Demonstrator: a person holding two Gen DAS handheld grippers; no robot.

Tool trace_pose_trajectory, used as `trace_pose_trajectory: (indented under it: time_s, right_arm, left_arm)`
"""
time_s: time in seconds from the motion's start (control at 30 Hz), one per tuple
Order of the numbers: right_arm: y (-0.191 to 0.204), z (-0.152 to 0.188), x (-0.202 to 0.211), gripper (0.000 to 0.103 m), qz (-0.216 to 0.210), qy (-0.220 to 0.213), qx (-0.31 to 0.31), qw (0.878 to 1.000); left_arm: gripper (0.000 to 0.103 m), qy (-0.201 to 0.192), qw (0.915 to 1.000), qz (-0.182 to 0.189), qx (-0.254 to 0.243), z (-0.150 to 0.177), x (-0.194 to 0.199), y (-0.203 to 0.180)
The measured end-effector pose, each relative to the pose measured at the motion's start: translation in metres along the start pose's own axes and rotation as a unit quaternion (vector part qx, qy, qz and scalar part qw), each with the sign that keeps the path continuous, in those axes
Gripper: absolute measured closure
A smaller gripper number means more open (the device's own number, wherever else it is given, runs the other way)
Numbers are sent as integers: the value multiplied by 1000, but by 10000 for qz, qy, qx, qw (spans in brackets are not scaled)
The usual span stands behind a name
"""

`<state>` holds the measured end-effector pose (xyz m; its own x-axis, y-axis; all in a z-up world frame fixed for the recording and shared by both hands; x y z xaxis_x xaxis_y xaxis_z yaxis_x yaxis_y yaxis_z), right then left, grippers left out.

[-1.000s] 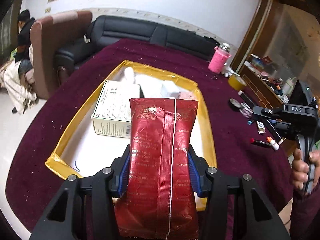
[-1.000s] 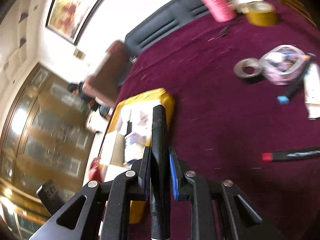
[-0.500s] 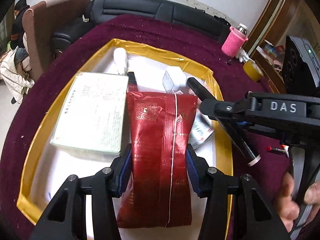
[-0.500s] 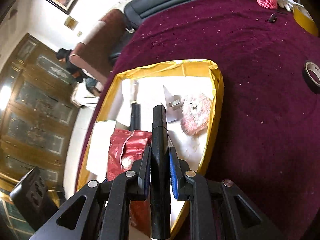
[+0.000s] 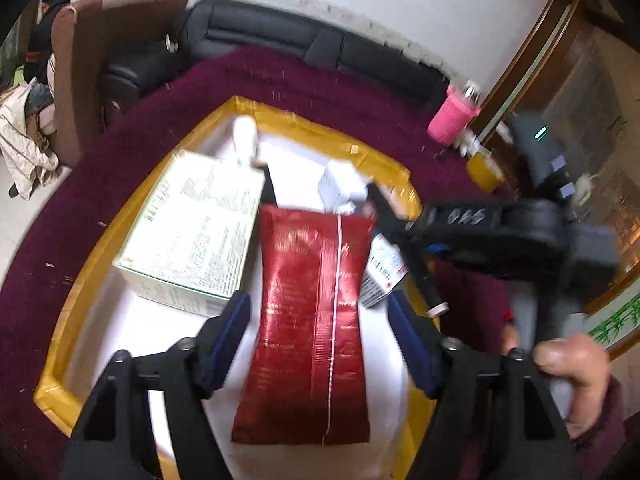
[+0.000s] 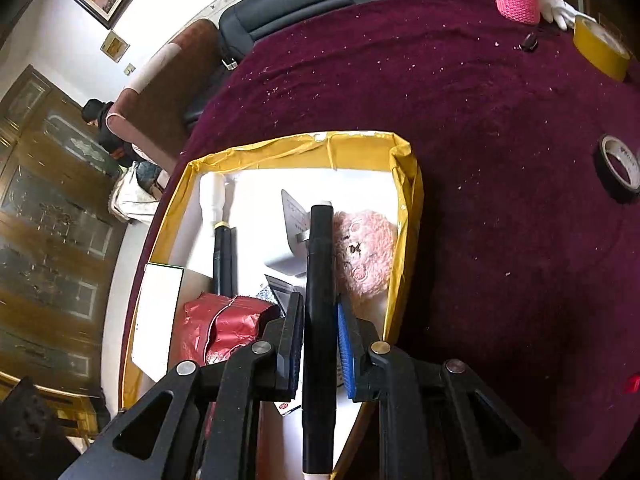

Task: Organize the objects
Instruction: 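Carry the red bag into the tray with left tool while right carries a marker, then release the bag and marker in the tray and withdraw both tools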

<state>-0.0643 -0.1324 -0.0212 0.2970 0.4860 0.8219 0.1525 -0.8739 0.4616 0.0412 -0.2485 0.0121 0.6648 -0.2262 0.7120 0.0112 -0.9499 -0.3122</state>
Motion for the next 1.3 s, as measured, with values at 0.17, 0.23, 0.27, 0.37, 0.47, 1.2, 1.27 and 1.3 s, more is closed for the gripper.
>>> trace_pose_trajectory:
  time_s: [0.17, 0.23, 0.27, 0.37, 0.47, 1.2, 1.27, 1.3]
  right_arm:
    - [8, 10, -1, 85, -36, 140, 112, 9998]
    - [11, 17, 0, 85, -8, 189, 181, 9997]
    - [12, 19, 0, 85, 9, 213, 193, 9996]
    - [15, 27, 1, 85, 121, 263, 309, 9991]
    - [18, 29, 8, 83, 266, 98, 469, 9985]
    - [-123, 26, 152, 25, 348, -1679, -322, 9847]
    - [-133, 30, 154, 25, 302, -1649, -420, 9850]
    - [-139, 32, 155, 25, 269, -1640, -468, 9850]
  left_arm:
    - [16, -517, 9984, -23, 228, -1, 41, 15]
    - [16, -625, 9975, -58, 314, 0, 50, 21]
    - [15, -669, 9971, -75, 354, -1, 53, 23]
    - [15, -775, 9959, -220, 405, -1, 60, 28]
    - [14, -837, 9953, -262, 402, -1, 66, 27]
    - [4, -391, 9918, 1219, -3, 5, 26, -75]
    - [4, -274, 9780, 2042, 316, -1, 10, -85]
    - [4, -189, 9712, 2325, 476, -2, 2, -86]
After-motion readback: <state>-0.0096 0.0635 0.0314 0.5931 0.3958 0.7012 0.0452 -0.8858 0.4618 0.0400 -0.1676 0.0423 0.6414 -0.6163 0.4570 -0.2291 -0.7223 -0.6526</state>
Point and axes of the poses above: each gripper's, at about its wrist camera, not at the fingertips, and x roughly against the way its jaws point, y to its left, z to its underside, the point moved 6 cm from there along -x, roughly the way its jaws point, and after that the axes turned 5 degrees about -x, right-handed, at the moved point
